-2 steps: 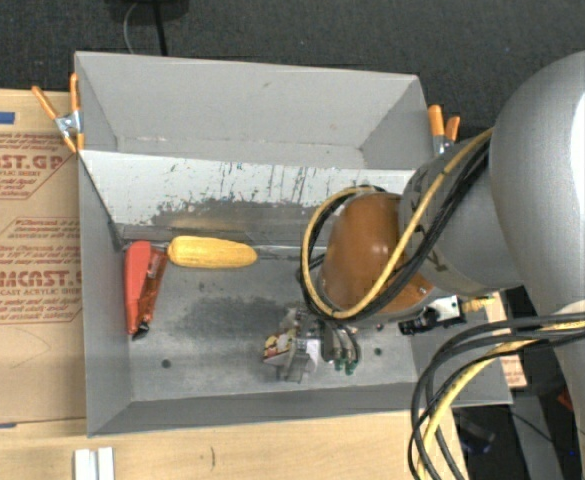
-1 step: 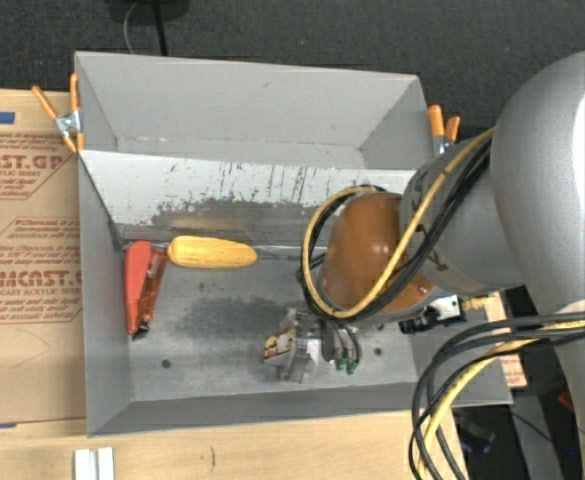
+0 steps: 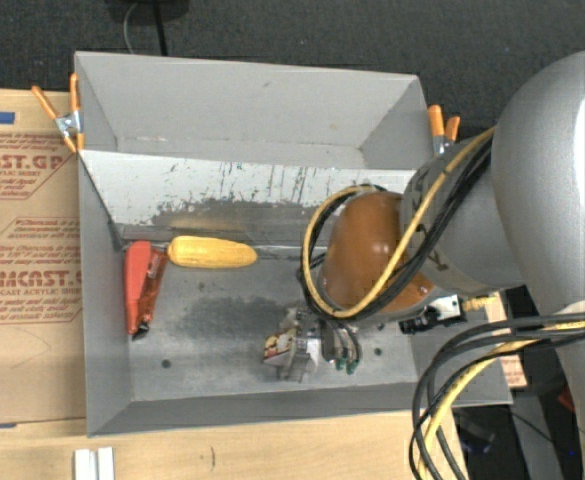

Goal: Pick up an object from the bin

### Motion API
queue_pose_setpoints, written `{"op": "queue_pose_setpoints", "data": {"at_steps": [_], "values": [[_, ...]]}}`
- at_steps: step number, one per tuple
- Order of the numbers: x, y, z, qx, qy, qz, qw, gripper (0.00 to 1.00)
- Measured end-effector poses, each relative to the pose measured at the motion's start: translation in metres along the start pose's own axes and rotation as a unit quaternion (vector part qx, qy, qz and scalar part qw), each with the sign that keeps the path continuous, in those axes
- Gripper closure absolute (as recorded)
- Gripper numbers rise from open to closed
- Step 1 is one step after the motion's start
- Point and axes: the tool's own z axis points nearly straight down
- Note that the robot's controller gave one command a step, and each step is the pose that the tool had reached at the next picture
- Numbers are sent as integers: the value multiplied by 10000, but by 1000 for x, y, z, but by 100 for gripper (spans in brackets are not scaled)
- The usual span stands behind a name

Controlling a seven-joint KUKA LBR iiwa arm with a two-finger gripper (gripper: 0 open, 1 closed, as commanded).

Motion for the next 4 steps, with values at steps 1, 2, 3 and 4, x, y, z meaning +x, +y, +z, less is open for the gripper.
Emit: {"op": "queue_pose_setpoints", "data": {"at_steps": [1, 2, 3, 4], "values": [[2, 0, -7, 9, 29, 4, 10000, 100], [2, 0, -21, 7, 25, 3, 10000, 100], [0, 0, -28, 1, 6, 3, 10000, 100], [1, 0, -31, 2, 14, 3, 10000, 100]]}}
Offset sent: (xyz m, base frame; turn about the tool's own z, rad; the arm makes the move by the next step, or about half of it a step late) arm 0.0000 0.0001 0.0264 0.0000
